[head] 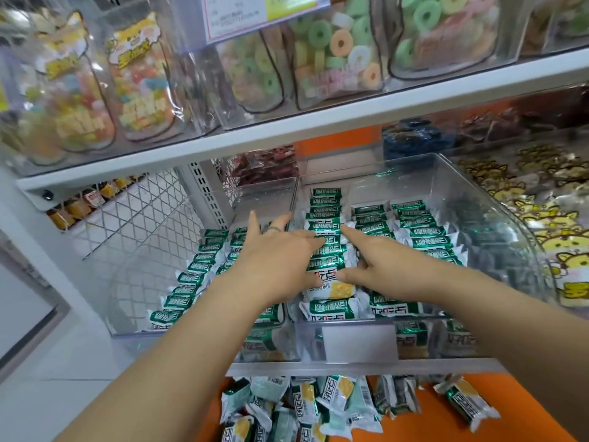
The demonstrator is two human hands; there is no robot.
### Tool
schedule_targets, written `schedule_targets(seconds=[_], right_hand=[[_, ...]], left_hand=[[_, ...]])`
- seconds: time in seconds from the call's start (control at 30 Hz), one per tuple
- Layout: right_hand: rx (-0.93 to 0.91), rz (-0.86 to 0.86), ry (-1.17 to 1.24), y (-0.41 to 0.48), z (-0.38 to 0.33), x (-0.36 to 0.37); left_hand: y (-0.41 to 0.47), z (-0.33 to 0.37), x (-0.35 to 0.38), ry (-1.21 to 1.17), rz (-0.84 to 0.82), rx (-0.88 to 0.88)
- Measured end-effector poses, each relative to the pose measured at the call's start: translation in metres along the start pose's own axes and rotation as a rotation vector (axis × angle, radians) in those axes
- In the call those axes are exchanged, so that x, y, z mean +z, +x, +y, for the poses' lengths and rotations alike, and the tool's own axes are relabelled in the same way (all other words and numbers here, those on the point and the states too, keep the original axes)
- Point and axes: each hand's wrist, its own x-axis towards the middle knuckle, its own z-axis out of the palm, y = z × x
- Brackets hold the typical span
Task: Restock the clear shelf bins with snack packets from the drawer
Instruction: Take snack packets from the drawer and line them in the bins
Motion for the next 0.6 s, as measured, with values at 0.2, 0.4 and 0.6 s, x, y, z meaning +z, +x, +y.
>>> schedule_targets(seconds=[0.2,0.4,0.6], right_hand=[[-0.036,0.036,0.019,-0.002,0.004,0.008],[-0.097,0.261,-0.198,-0.029,-0.001,0.000],[-0.355,0.570,-0.263,-0.064,-0.012,0.025]], left_hand=[[0.001,0.005,-0.001,0.022,-0.016,-0.024],[-0.015,0.004,0.002,-0.104,0.189,-0.056],[-0.060,0.023,0.051,-0.513,0.823,-0.127]])
